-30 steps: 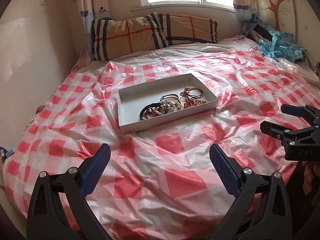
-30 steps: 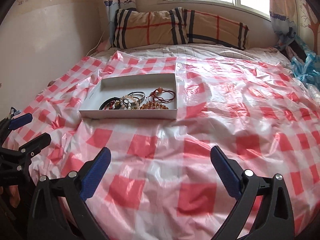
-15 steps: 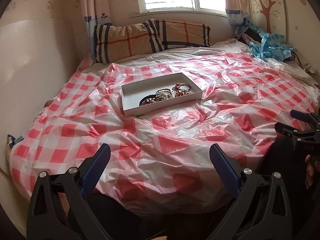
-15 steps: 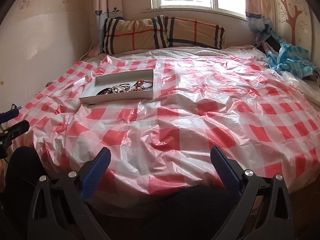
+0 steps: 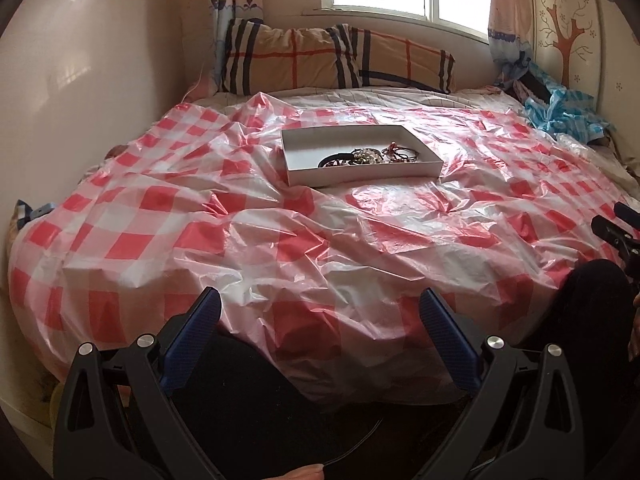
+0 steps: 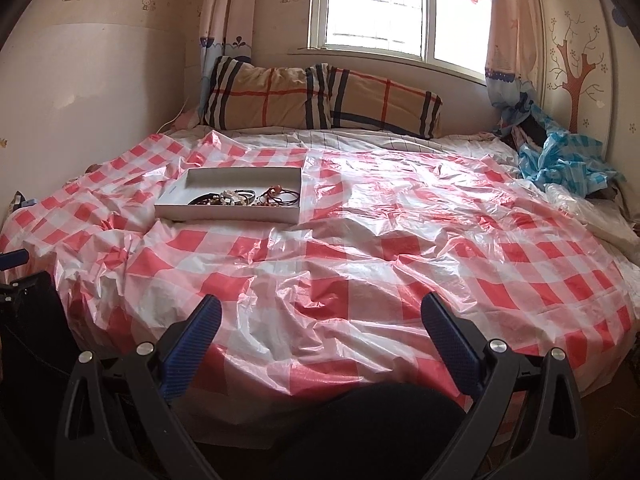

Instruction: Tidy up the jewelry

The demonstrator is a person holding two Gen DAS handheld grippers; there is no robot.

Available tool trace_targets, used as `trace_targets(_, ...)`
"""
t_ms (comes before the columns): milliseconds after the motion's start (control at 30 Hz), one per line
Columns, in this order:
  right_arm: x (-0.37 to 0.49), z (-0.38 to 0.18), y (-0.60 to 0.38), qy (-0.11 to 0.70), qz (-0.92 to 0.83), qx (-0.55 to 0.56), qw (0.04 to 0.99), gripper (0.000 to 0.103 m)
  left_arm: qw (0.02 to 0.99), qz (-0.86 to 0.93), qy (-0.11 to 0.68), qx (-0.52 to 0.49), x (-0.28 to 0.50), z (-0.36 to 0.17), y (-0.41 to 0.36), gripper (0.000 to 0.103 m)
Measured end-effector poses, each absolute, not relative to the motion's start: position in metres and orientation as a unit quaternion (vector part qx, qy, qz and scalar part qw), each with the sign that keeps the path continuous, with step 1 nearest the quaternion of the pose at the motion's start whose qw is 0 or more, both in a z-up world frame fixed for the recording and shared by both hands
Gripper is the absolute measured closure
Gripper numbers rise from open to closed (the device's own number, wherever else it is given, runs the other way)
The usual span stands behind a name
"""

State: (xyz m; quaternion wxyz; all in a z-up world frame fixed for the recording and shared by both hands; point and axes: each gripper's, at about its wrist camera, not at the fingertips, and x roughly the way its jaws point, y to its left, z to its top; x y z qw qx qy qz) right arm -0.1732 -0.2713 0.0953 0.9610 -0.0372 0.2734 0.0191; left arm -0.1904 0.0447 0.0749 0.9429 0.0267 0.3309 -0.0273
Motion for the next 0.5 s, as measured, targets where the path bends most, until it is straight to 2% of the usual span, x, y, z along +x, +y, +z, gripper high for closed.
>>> trace_targets(200, -0.181, 0.098, -0.274, 0.258, 0.028, -0.032, 0.965, 0.007, 0.947, -0.029, 0.316, 0.053, -0.195, 0.075, 0.033, 0.008)
trace_targets(333, -0.172, 0.094, -0.278, 0.289, 0.021, -0.023, 0.957, 0.007, 0.948, -0.030, 0.314, 0.048, -0.195, 0.077, 0.033, 0.008)
trace_targets(500, -0.175, 0.094, -0.276, 0.281, 0.015, -0.027, 0.959, 0.007, 0.948, -0.027, 0.315, 0.045, -0.194, 0.077, 0.034, 0.008)
